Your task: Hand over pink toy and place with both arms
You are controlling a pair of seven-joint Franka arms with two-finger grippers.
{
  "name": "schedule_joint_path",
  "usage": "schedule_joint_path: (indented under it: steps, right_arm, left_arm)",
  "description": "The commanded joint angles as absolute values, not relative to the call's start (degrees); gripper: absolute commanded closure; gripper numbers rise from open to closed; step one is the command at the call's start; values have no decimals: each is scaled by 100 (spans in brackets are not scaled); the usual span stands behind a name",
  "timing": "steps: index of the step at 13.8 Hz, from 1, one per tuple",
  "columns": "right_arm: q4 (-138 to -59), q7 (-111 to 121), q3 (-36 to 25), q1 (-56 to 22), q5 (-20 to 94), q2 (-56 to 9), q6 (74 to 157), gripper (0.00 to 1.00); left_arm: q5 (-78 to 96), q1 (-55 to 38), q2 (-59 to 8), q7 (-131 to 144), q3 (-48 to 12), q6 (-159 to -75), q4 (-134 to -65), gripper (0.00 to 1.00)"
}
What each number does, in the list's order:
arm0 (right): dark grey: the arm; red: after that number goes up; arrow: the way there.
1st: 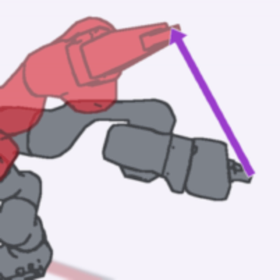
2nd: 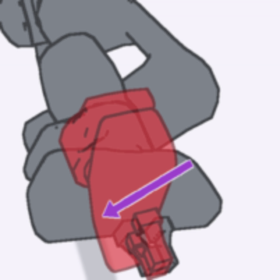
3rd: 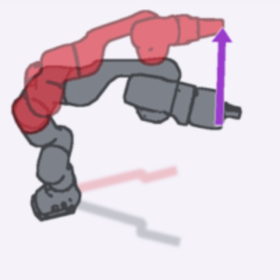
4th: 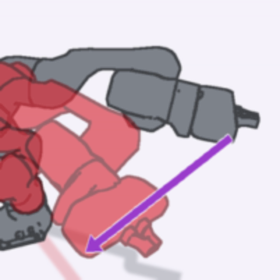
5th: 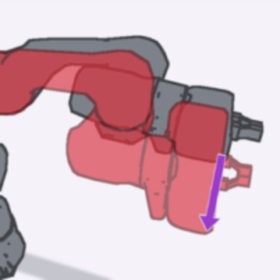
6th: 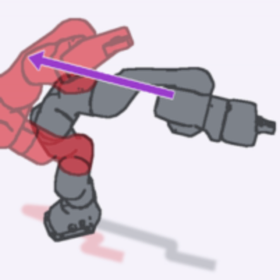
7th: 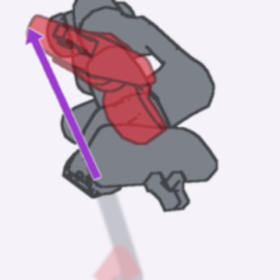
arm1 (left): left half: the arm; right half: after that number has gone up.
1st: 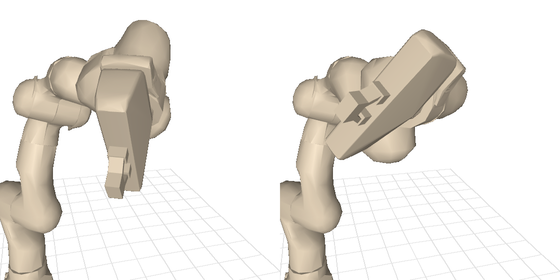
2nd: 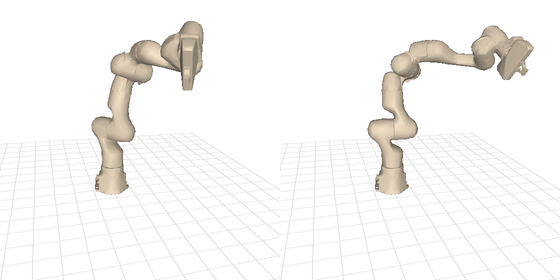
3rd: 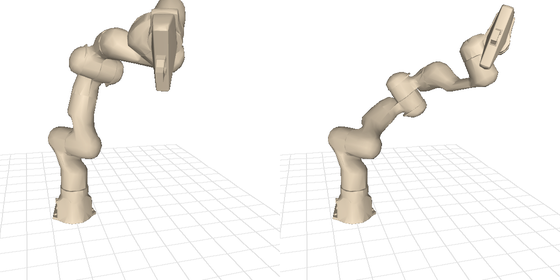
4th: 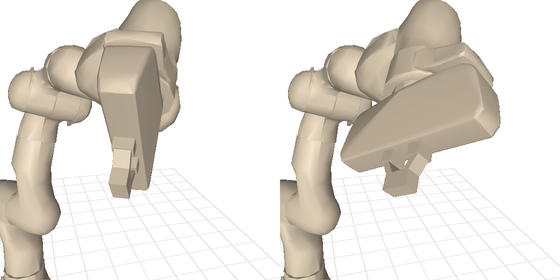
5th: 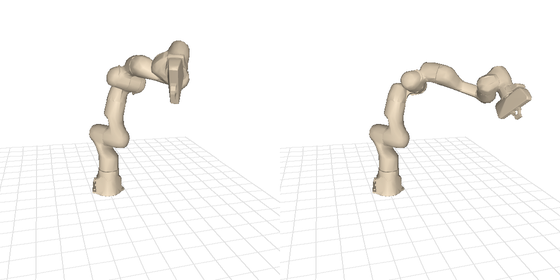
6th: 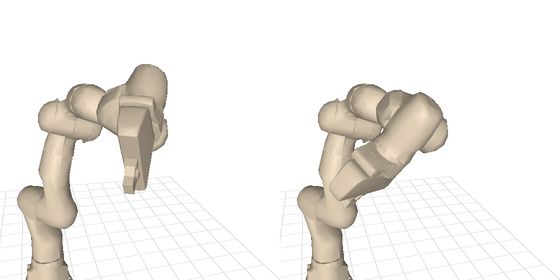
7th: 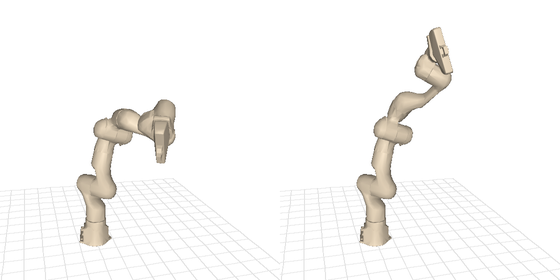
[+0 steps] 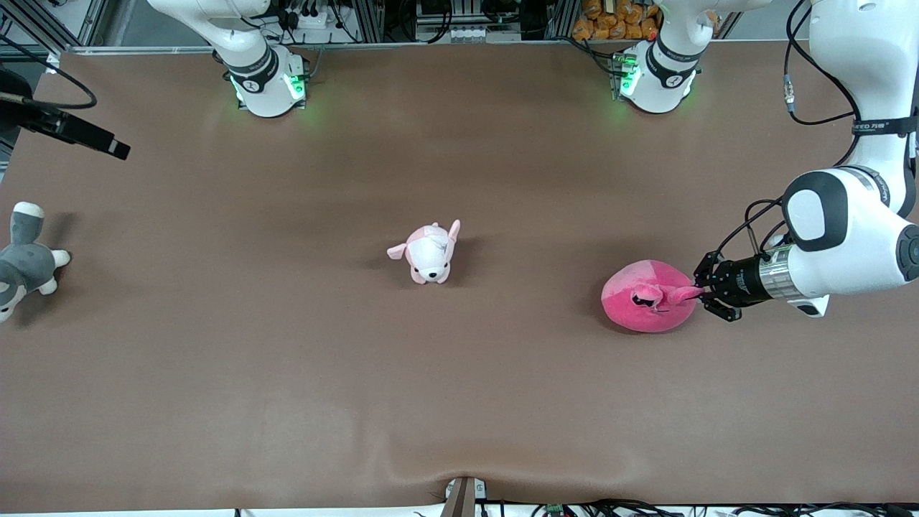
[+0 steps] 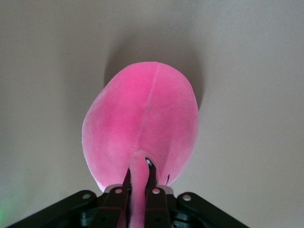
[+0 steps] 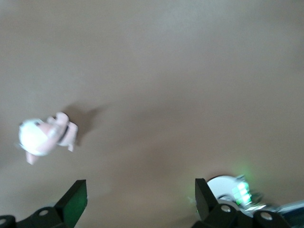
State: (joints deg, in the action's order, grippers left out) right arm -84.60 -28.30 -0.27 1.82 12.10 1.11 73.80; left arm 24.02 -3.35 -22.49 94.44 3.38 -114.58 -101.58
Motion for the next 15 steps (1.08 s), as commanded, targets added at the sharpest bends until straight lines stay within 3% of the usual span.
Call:
schedule_joint_path:
  steps: [1, 5, 10, 15]
  right_arm:
    - [-8271, -4354, 18, -78, 1773, -35, 7391, 0]
    - [-8174, -6841, 26, -964, 1978, -289, 8031, 0]
    - [-7955, -9645, 26, -2125, 1978, -790, 8945, 0]
    - [-7884, -12080, 18, -3180, 1907, -1449, 10535, 0]
  left_arm:
    - [2426, -483, -2075, 9484, 308, -11453, -10187, 100]
    - [2382, -571, -1820, 9430, 142, -11216, -10038, 100]
    - [2382, -589, -1652, 9492, -245, -10460, -9336, 100]
    - [2391, -606, -1661, 10343, -1009, -10160, -8869, 100]
